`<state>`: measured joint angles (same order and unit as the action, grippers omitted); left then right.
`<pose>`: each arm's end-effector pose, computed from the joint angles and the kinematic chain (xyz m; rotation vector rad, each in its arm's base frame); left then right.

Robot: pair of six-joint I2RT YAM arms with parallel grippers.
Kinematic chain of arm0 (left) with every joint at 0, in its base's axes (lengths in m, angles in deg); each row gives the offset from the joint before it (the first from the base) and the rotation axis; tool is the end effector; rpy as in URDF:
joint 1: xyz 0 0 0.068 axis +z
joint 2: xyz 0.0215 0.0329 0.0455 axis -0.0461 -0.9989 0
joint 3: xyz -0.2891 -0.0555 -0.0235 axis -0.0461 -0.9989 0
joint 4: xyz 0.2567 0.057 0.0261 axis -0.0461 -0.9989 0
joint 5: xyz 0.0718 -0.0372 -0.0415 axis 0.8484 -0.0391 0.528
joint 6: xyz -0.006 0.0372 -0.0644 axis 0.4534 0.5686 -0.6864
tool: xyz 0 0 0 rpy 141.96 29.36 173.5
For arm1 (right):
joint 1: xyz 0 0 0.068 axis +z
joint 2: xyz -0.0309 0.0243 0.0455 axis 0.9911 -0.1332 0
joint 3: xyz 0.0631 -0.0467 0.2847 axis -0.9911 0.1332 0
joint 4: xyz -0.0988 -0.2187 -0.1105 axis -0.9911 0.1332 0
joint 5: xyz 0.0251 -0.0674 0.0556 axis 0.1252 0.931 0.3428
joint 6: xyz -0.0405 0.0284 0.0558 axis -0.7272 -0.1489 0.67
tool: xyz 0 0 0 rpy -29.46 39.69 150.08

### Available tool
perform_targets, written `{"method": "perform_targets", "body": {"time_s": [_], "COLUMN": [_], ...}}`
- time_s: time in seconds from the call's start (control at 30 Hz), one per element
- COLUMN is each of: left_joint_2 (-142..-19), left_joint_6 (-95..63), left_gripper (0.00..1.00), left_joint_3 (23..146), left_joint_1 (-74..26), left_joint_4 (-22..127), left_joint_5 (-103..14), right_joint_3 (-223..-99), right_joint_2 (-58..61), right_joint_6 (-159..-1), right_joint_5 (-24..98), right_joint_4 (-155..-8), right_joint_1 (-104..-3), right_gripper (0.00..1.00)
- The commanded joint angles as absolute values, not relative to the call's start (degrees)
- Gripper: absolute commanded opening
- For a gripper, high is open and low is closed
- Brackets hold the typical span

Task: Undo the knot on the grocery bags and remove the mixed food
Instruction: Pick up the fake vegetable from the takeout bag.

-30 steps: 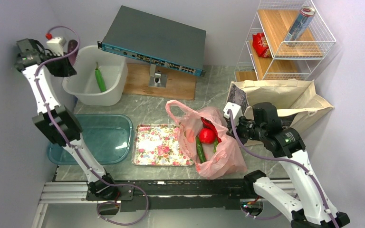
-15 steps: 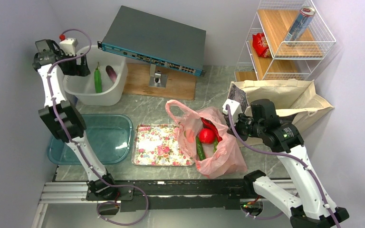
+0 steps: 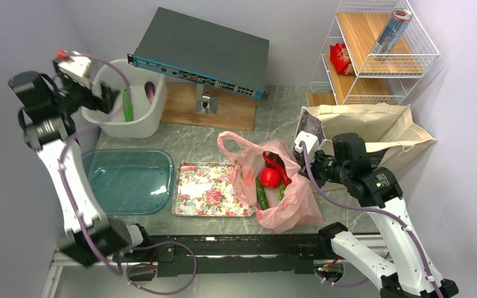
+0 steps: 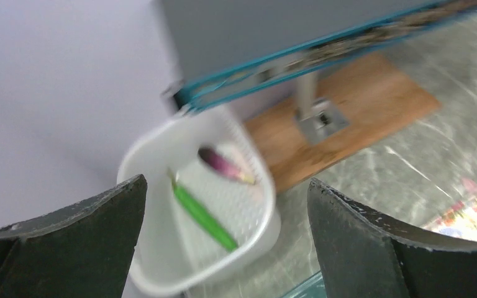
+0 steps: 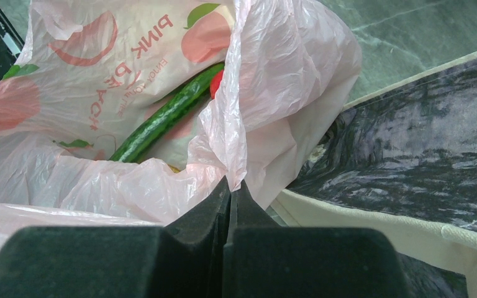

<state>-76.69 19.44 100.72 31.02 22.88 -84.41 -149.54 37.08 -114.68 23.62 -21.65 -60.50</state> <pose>0.2561 0.0852 0.4912 0.5211 1.6192 -0.0695 0.1148 0.0702 0.3660 -1.1184 1.9715 0.3628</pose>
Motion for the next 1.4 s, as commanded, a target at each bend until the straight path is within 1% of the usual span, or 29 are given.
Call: {"method": "perform_targets", "body": {"time_s": [0.0,0.07,0.13,0.17,0.27,0.37,0.47,0.57,0.67,0.8,0.93,1.03,1.27,1.37], "left_joint_2": [-65.4,-61.2,-58.7,-58.3,-59.2,-61.4,-66.6,-73.5,-80.2,-88.9,-97.9,-103.4,-110.8,-111.4], "left_joint_6": [45.6,55.7,58.9,60.0,65.8,70.4,73.9,73.7,74.8,76.6,78.0,78.2,79.9,80.8], "left_gripper": [0.98,0.93,0.89,0.86,0.7,0.6,0.52,0.42,0.42,0.45,0.51,0.52,0.56,0.56], "left_joint_3": [91.2,86.9,82.2,80.9,78.5,74.7,73.2,74.5,76.6,80.3,83.9,87.2,91.2,90.8], "left_joint_1": [17.2,8.2,-1.6,-6.0,-19.2,-31.4,-38.9,-41.3,-42.6,-43.9,-45.5,-46.7,-47.9,-48.5], "left_joint_4": [18.6,15.4,15.6,15.8,14.3,18.3,23.0,27.5,32.3,35.7,39.2,40.3,40.6,40.4], "left_joint_5": [-96.0,-94.0,-90.1,-87.9,-81.3,-72.8,-67.8,-66.9,-66.6,-67.0,-65.8,-64.4,-63.1,-62.6], "right_joint_3": [-149.6,-149.7,-149.9,-149.9,-150.0,-150.1,-150.9,-151.5,-152.2,-152.1,-151.9,-152.2,-152.1,-152.0], "right_joint_2": [38.1,38.0,37.9,37.8,37.8,37.6,36.8,36.6,36.1,36.2,36.1,35.8,35.6,35.5], "right_joint_6": [-113.9,-113.8,-113.8,-113.7,-113.7,-113.8,-114.5,-115.2,-115.1,-114.6,-114.1,-113.9,-113.4,-113.3], "right_joint_5": [23.7,23.3,22.9,22.6,22.2,22.5,22.7,22.6,22.3,22.0,21.8,21.7,21.8,21.9], "right_joint_4": [-24.4,-24.7,-25.0,-25.2,-25.7,-25.7,-25.3,-25.6,-25.7,-26.2,-26.9,-27.0,-27.5,-27.6], "right_joint_1": [-60.4,-60.5,-60.5,-60.5,-60.5,-60.5,-60.5,-60.5,-60.5,-60.5,-60.5,-60.5,-60.4,-60.5], "right_gripper": [0.0,0.0,0.0,0.0,0.0,0.0,0.0,0.0,0.0,0.0,0.0,0.0,0.0,0.0]}}
